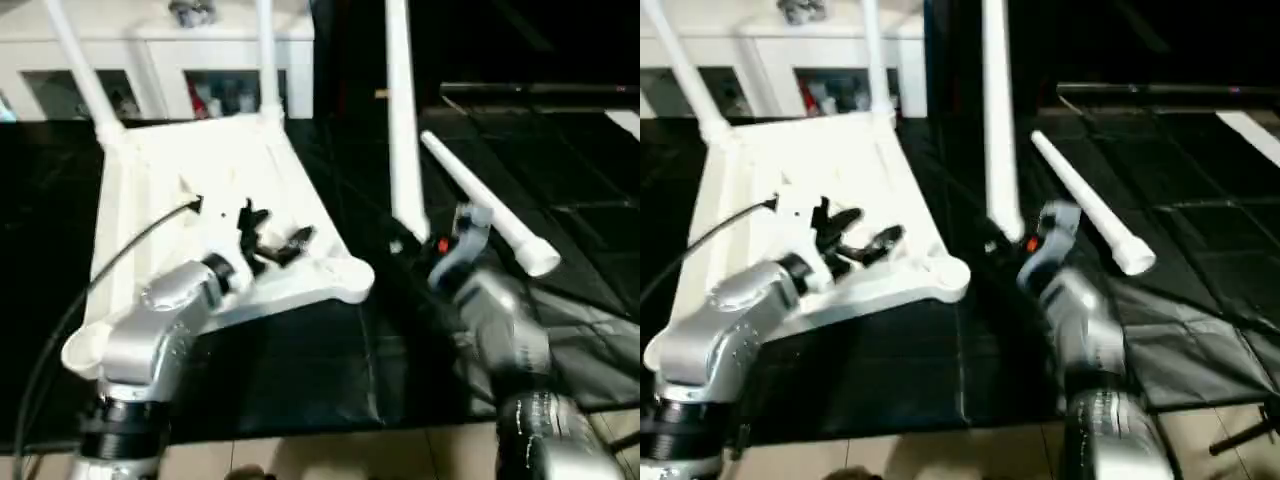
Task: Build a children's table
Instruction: Pick table leg
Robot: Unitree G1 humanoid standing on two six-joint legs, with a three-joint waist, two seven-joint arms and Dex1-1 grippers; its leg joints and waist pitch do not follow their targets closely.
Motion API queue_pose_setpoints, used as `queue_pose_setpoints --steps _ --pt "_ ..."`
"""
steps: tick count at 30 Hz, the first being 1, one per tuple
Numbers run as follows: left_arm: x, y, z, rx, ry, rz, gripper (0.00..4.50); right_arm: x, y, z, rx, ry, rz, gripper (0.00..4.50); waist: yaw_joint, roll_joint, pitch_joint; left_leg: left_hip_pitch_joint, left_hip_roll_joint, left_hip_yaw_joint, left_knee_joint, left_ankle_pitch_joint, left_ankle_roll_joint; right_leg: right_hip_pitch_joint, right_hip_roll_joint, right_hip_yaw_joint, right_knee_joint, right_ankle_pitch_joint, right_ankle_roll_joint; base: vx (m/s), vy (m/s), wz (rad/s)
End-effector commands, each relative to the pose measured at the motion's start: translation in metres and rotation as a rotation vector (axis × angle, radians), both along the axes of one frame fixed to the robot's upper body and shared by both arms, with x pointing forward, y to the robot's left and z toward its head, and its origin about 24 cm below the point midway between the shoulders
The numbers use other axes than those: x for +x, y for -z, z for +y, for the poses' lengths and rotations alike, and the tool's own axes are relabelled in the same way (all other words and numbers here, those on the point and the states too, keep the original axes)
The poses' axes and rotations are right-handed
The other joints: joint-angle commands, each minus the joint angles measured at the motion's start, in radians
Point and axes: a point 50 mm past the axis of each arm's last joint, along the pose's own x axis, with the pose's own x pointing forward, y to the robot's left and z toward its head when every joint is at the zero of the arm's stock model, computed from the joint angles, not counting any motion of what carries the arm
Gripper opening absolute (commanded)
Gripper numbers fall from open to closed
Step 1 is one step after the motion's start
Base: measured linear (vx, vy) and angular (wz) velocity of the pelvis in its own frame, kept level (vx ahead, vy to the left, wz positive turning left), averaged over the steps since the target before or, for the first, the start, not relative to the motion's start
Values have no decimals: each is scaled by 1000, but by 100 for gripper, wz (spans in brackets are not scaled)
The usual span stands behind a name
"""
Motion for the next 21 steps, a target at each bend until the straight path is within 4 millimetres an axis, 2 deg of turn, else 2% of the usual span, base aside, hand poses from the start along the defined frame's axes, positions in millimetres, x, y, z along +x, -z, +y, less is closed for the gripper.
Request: queue_pose_setpoints --steps 1,2,5,7,8,10,11,12,13,15,16,20,21 --pt "0 -4 -2 -7 10 -3 450 1 -18 5 28 -48 -68 279 2 -9 -71 6 59 -23 -72 -181 70 59 -85 65 -95 -380 -71 0 0 0" --pt "0 -4 -4 -15 20 -2 450 -10 -23 9 77 -98 -100 279 -1 -8 -68 9 52 -22 -73 -202 56 58 -85 62 -110 -454 -43 0 0 0" --pt "-1 -6 -7 -39 36 -5 450 -19 -30 12 121 -147 -120 279 -2 -8 -65 12 53 -27 -77 -232 40 55 -86 59 -120 -517 -6 0 0 0" --pt "-1 -8 -9 -75 48 -3 450 -23 -32 13 135 -178 -126 279 -2 -7 -65 14 52 -27 -77 -239 36 54 -87 58 -124 -531 4 0 0 0" --pt "-1 -11 -12 -136 65 1 450 -29 -34 16 150 -222 -128 279 -4 -9 -65 17 50 -25 -75 -242 35 54 -87 57 -126 -537 1 0 0 0" --pt "0 -22 -17 -322 107 24 450 -38 -34 21 153 -305 -116 279 0 -14 -69 16 56 -27 -77 -229 37 56 -90 56 -127 -510 -5 0 0 0" --pt "1 -27 -19 -424 130 39 450 -41 -33 24 148 -333 -103 279 -1 -24 -71 9 56 -27 -78 -205 39 62 -91 56 -122 -475 -21 0 0 0" --pt "1 -29 -19 -467 142 47 450 -42 -33 25 144 -343 -98 279 2 -19 -71 7 57 -26 -75 -195 37 63 -93 58 -115 -459 -31 0 0 0" --pt "2 -32 -20 -512 156 55 450 -43 -33 26 140 -354 -92 279 4 -19 -72 9 58 -27 -76 -194 38 58 -91 59 -117 -435 -47 0 0 0" --pt "3 -34 -20 -558 164 64 450 -44 -34 28 133 -369 -85 279 2 -20 -72 6 58 -28 -78 -194 36 62 -91 59 -114 -423 -45 0 0 0" --pt "4 -36 -21 -582 167 69 450 -45 -35 28 126 -378 -81 279 2 -27 -73 5 58 -28 -77 -182 37 64 -91 60 -110 -409 -41 0 0 0" --pt "3 -40 -24 -621 198 74 450 -48 -34 30 94 -412 -68 279 4 -32 -72 3 55 -25 -76 -156 38 67 -92 61 -112 -408 -21 0 0 0" --pt "2 -40 -25 -622 204 76 450 -49 -34 30 87 -417 -67 279 5 -31 -71 4 55 -26 -77 -159 37 65 -92 61 -113 -417 -18 0 0 0"
